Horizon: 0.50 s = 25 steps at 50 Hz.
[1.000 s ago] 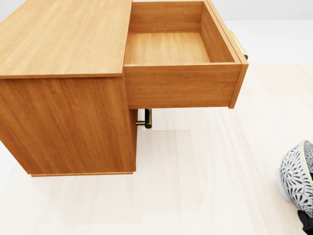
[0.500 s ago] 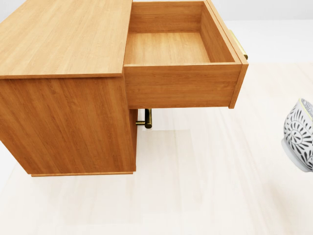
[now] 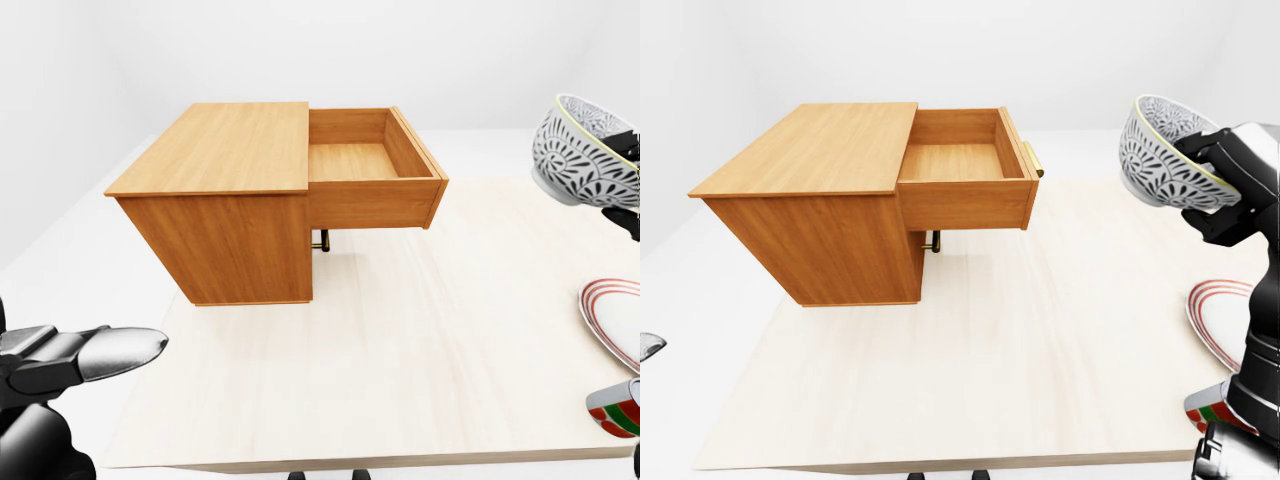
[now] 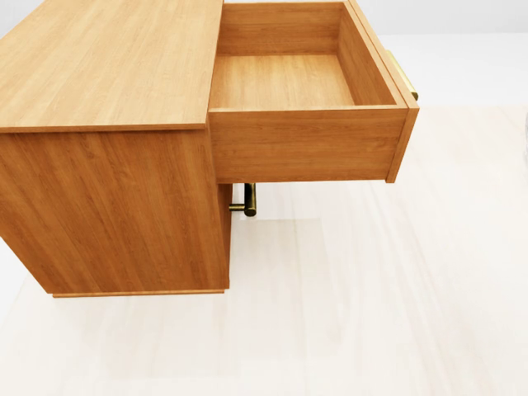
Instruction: Put the bowl on top of the cabinet.
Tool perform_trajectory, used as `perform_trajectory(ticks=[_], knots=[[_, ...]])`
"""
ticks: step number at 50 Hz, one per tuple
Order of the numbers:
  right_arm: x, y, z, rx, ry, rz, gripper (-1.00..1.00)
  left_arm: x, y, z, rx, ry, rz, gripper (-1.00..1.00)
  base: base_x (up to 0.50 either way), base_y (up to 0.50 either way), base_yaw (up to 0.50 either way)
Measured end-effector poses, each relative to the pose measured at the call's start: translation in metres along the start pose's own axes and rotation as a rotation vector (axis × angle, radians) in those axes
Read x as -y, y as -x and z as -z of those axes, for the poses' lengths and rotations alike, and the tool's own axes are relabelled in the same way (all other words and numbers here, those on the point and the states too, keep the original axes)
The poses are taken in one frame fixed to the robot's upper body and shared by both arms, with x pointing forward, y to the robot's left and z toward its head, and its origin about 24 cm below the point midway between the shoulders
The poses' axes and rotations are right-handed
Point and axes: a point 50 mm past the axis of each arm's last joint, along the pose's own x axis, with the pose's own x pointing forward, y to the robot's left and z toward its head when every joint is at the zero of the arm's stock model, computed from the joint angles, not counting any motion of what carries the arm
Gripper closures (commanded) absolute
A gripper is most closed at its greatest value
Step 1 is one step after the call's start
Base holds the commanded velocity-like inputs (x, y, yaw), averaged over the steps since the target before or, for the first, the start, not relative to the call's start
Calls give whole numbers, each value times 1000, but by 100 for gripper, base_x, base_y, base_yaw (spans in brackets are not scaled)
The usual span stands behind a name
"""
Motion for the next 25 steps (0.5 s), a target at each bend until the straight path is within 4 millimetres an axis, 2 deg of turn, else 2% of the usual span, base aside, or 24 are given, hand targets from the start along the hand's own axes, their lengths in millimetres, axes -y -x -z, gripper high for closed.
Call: perform_trajectory(ticks=[13, 25], knots=[[74, -21, -30, 53, 58, 165, 95, 1, 1, 2, -9, -23, 10, -100, 0, 0, 0], [140, -37, -50, 10, 18, 283, 95, 2, 1, 2, -8, -36, 18, -100, 0, 0, 0]])
